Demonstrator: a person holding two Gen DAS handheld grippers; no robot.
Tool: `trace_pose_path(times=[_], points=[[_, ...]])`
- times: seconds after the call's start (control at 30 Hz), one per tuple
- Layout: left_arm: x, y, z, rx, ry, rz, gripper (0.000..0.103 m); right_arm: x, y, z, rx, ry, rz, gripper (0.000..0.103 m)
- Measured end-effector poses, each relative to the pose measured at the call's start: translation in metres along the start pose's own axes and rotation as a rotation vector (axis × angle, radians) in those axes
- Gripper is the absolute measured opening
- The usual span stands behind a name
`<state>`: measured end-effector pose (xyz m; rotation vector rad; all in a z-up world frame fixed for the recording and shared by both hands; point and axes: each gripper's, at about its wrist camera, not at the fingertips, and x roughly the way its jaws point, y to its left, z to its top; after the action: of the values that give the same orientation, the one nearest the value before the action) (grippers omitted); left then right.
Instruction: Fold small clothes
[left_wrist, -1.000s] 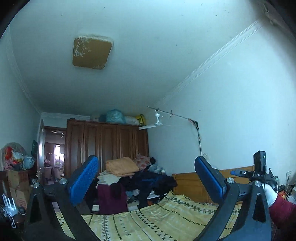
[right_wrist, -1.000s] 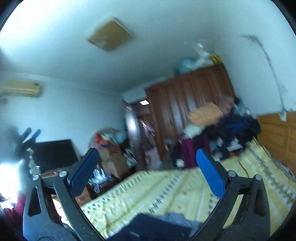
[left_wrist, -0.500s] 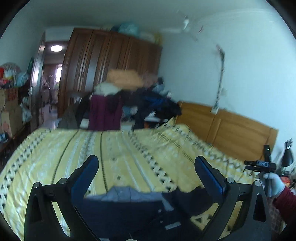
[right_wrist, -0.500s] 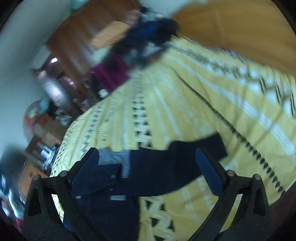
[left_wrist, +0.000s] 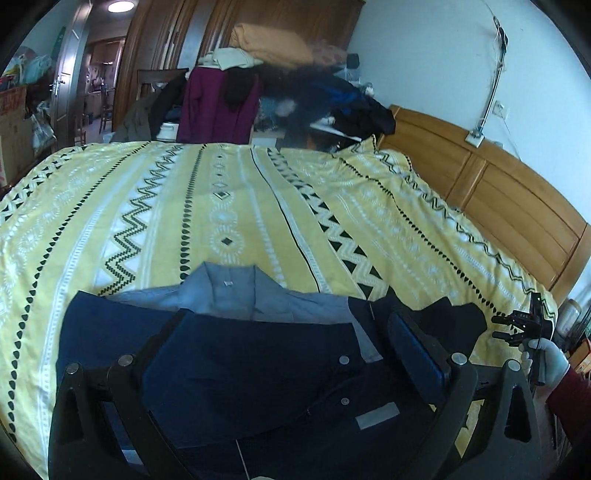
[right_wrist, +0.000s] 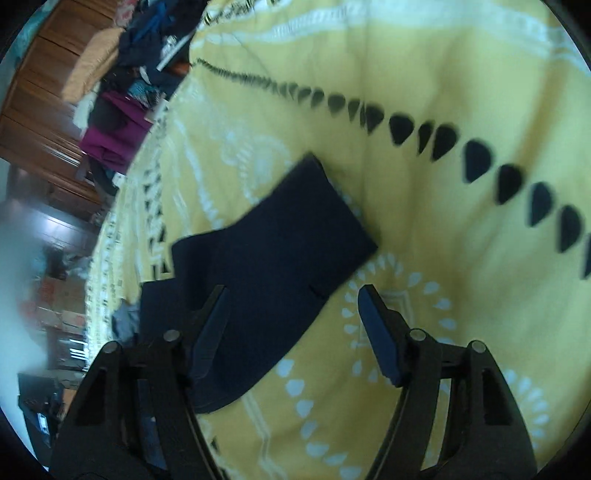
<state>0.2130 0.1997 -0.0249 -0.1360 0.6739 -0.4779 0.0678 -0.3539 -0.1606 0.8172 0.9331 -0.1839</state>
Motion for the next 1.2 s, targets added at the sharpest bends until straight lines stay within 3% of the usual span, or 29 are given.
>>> trace_pose_path(times=[0.17, 0.2, 0.23, 0.27, 0.3, 0.4, 0.57, 0.67, 0.73, 0.77, 0.8, 0.83, 0.9, 1.0, 1.07, 1.2], points=[[0.011, 0.003, 0.003, -0.014, -0.003, -0.003, 0.103, 0.022, -0.004, 0.005, 0.001, -0.028, -0.030, 0.069], [0.011, 0.004, 0.003, -0.018, -0.005, -0.003, 0.103, 0.022, -0.001, 0.004, -0.006, -0.042, -0.027, 0.057], [0.011, 0.006, 0.003, -0.019, -0.006, -0.002, 0.103, 0.019, 0.003, 0.003, -0.020, -0.061, -0.027, 0.031], [0.009, 0.009, 0.005, -0.019, -0.005, 0.003, 0.103, 0.014, 0.014, 0.001, -0.049, -0.089, -0.008, 0.016], [0.008, 0.011, 0.006, -0.021, -0.005, 0.008, 0.103, 0.005, 0.026, -0.003, -0.077, -0.113, 0.032, 0.012], [-0.001, 0.029, 0.008, -0.043, -0.025, 0.025, 0.103, -0.029, 0.090, -0.022, -0.173, -0.174, 0.229, 0.010], [-0.028, 0.071, 0.010, -0.112, -0.085, 0.080, 0.103, -0.048, 0.270, -0.080, -0.424, -0.202, 0.562, 0.010], [-0.056, 0.101, 0.006, -0.173, -0.141, 0.112, 0.103, -0.016, 0.367, -0.129, -0.548, -0.128, 0.723, 0.010], [-0.076, 0.119, 0.001, -0.200, -0.167, 0.142, 0.103, 0.023, 0.425, -0.169, -0.644, -0.030, 0.807, 0.017], [-0.084, 0.128, -0.002, -0.213, -0.174, 0.156, 0.103, 0.052, 0.450, -0.194, -0.702, 0.061, 0.835, 0.020], [-0.092, 0.138, -0.006, -0.232, -0.176, 0.170, 0.103, 0.081, 0.466, -0.221, -0.743, 0.116, 0.782, 0.033], [-0.098, 0.150, -0.012, -0.256, -0.171, 0.184, 0.103, 0.102, 0.475, -0.246, -0.789, 0.155, 0.706, 0.041], [-0.107, 0.170, -0.024, -0.288, -0.152, 0.211, 0.103, 0.130, 0.468, -0.293, -0.870, 0.209, 0.585, 0.041], [-0.113, 0.196, -0.043, -0.308, -0.114, 0.232, 0.103, 0.125, 0.423, -0.324, -0.847, 0.275, 0.610, 0.046], [-0.109, 0.208, -0.054, -0.319, -0.084, 0.226, 0.103, 0.115, 0.385, -0.331, -0.840, 0.279, 0.577, 0.052], [-0.089, 0.214, -0.071, -0.325, -0.026, 0.172, 0.103, 0.090, 0.324, -0.311, -0.837, 0.235, 0.461, 0.054]])
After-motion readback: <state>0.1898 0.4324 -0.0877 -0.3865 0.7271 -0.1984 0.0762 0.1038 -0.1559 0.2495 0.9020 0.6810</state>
